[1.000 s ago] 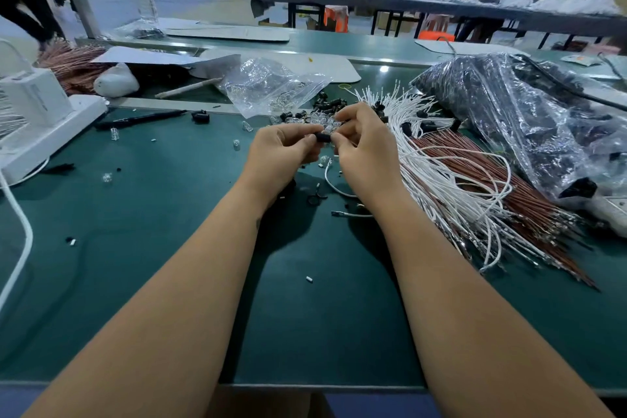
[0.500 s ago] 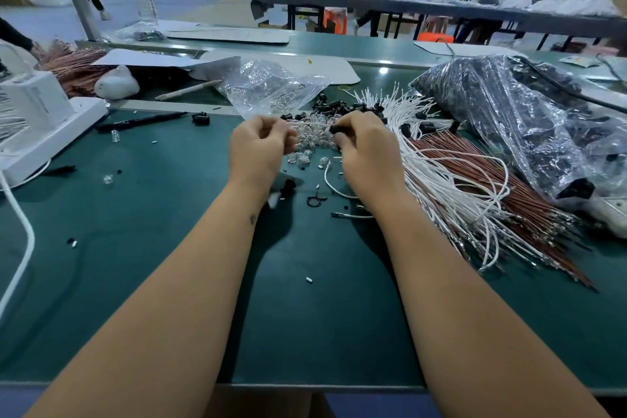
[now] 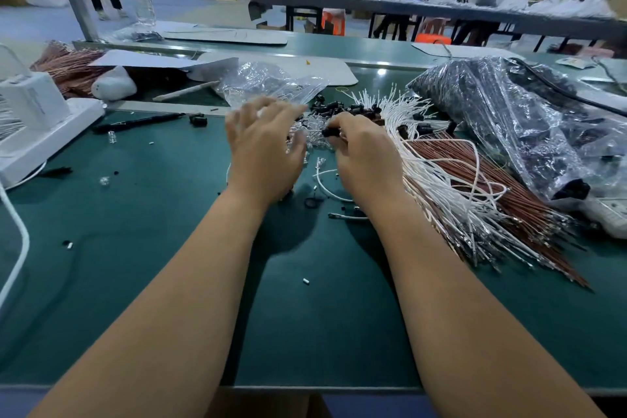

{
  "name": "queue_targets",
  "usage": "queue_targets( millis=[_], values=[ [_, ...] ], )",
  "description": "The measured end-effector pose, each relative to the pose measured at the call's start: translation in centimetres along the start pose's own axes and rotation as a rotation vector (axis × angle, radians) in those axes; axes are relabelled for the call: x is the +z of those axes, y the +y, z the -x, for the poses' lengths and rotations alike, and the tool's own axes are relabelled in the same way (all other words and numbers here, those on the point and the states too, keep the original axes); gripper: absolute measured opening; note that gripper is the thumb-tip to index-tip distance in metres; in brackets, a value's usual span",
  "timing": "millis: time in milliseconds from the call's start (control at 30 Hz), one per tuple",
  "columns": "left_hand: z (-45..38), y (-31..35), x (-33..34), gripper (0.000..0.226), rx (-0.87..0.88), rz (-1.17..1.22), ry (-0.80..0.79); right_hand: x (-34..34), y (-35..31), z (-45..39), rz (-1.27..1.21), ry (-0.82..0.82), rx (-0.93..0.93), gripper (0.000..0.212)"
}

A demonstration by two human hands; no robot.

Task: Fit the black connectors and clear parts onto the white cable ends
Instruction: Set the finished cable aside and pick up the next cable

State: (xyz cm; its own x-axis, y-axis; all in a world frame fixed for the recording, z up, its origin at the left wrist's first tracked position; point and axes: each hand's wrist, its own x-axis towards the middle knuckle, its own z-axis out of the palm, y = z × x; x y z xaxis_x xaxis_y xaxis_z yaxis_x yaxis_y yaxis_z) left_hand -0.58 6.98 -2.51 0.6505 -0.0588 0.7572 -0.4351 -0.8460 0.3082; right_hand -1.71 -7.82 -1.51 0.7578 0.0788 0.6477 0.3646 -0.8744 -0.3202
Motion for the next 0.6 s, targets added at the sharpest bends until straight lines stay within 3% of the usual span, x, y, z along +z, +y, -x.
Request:
queue_targets(
  millis=[133,267,400,467,533,600],
  values=[
    [0.1,0.3,0.2,0.019,0.088,-0.003,0.035,0.1,-0.3,0.1,0.092,-0.010,-0.060,0.015],
    [-0.5,-1.6,0.0,0.022,-0.175,-0.056,0.068,-0.5,0.4,-0.2,0.200,0.030,0.004,0.016],
    [-0.4,-4.1,-0.6,0.028,-0.481,-0.137,0.008,-1.3,1.2,-0.5,0.281,0.085,0.086,0.014],
    [-0.3,-4.2,-0.8,0.031,-0.543,-0.187,-0.042,-1.5,1.4,-0.5,0.237,0.070,0.100,0.012],
    [-0.2,-3.3,-0.6,0.041,-0.423,-0.196,-0.034,-1.3,1.3,-0.4,0.177,0.025,0.085,0.015],
    [-0.4,-1.8,-0.4,0.048,-0.141,-0.101,-0.041,-0.7,0.7,-0.3,0.113,-0.017,0.063,0.017]
  ],
)
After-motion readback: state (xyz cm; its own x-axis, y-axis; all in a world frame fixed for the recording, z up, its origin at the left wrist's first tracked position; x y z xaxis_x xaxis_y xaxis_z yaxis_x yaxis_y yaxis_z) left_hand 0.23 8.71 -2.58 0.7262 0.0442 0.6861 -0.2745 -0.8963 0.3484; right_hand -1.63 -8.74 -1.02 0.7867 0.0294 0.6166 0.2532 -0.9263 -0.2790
